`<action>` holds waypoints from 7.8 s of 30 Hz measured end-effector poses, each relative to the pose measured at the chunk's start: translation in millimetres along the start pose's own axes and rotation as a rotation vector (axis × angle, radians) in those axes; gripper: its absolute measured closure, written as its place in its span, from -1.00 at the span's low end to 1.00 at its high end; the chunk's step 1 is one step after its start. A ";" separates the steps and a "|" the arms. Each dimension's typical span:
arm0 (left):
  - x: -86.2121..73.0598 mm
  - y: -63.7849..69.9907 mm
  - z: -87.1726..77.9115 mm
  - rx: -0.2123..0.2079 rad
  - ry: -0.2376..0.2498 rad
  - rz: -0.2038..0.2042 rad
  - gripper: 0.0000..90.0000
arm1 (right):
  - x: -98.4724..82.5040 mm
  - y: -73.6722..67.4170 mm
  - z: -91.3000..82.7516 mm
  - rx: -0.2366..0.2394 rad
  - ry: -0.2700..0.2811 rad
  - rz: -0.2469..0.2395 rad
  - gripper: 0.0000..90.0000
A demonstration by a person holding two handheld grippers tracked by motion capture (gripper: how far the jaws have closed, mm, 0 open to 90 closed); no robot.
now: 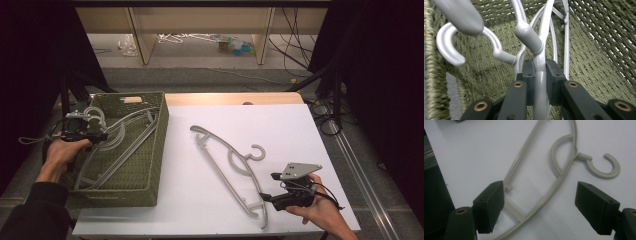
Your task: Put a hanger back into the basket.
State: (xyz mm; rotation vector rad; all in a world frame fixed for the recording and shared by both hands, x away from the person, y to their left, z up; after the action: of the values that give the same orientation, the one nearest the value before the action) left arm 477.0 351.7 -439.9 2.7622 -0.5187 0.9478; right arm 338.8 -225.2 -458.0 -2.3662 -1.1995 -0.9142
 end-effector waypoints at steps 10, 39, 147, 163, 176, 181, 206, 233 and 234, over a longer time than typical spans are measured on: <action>1.3 -2.8 -24.9 0.059 0.077 -0.028 0.43 | 0.3 0.6 -0.3 -0.005 0.003 0.012 -0.46; -23.4 169.1 -80.8 -0.240 0.415 -0.001 -0.45 | -0.3 5.7 1.1 -0.024 0.065 0.063 -0.50; -9.6 324.3 16.2 -0.439 0.230 0.336 -0.42 | 30.9 38.7 48.7 -0.025 -0.359 -0.245 0.81; 24.7 344.7 73.6 -0.481 0.082 0.375 -0.11 | 35.9 26.2 19.5 -0.038 -0.342 -0.337 0.81; 21.4 346.5 84.3 -0.610 0.016 0.387 0.17 | 45.9 13.3 13.1 -0.035 -0.328 -0.399 0.81; 17.0 350.5 90.0 -0.652 -0.024 0.416 0.40 | 48.2 9.7 13.4 -0.022 -0.323 -0.416 0.81; 9.3 337.0 66.1 -0.733 -0.075 0.280 0.81 | 63.1 18.1 -12.7 -0.142 -0.177 -0.255 -0.06; 39.8 263.4 -36.0 -0.614 0.163 0.118 0.80 | 20.8 -20.4 -17.8 -0.012 -0.048 -0.075 -0.29; 41.0 259.3 -39.5 -0.603 0.171 0.113 0.80 | 19.9 -18.7 -16.6 -0.014 -0.044 -0.070 -0.30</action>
State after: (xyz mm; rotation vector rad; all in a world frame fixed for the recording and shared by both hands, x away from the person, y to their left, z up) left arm 386.8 112.0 -370.1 2.1154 -0.7861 0.8614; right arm 325.9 -211.5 -432.2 -2.3797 -1.3049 -0.8997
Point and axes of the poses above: each handheld gripper's, and its own axes: z roughly forward along the jaws, x roughly out of its top, y roughly to its right, the point moved 5 cm from there along z, roughly forward along the jaws, and after that the axes turned 4 degrees about -y, right-handed, at the moved point
